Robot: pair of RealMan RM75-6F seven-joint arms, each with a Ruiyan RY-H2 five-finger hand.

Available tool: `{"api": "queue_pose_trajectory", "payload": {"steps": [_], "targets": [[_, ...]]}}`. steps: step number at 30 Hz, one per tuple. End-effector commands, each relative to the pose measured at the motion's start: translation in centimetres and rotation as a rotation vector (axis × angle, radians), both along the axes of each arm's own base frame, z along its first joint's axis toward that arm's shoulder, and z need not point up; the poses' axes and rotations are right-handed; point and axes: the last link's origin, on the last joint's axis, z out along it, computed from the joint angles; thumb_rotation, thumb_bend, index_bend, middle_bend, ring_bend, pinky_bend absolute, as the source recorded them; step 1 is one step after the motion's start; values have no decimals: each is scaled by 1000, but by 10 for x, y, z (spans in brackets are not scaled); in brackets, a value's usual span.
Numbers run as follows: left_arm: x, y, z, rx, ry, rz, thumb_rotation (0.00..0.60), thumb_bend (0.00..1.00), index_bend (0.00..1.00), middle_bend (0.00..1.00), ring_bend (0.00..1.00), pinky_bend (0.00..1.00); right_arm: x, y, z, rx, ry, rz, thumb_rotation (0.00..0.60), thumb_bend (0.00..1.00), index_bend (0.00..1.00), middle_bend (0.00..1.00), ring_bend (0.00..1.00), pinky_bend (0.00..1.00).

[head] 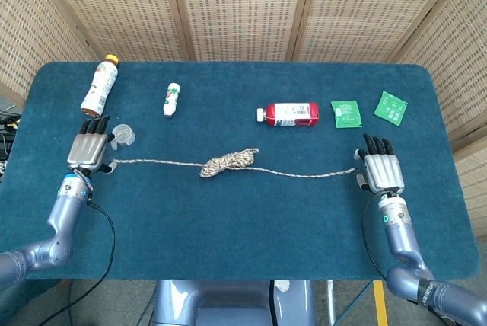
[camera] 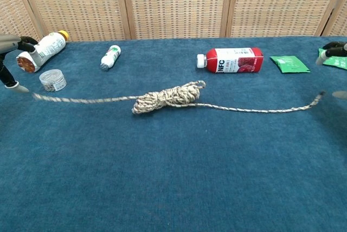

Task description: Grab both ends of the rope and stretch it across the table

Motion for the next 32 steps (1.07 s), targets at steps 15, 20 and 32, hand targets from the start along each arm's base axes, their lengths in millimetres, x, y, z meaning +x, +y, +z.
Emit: {"api": "queue_pose_trajectory", "payload": {"steps": [15, 20, 32], "targets": [[-1, -117, 78, 198, -185, -36, 600, 0, 0, 0, 0, 0, 13, 73, 50, -122, -271, 199, 600, 0, 0, 0, 0, 0], [-4, -149, 82, 216, -211, -55, 600, 0, 0, 0, 0, 0, 9, 98, 56, -155, -275, 187, 600, 0, 0, 0, 0, 0], [-13, -172, 73, 235, -257, -119, 600, 0, 0, 0, 0, 0, -3, 119, 58, -211, -94, 250, 600, 0, 0, 0, 0, 0]]}}
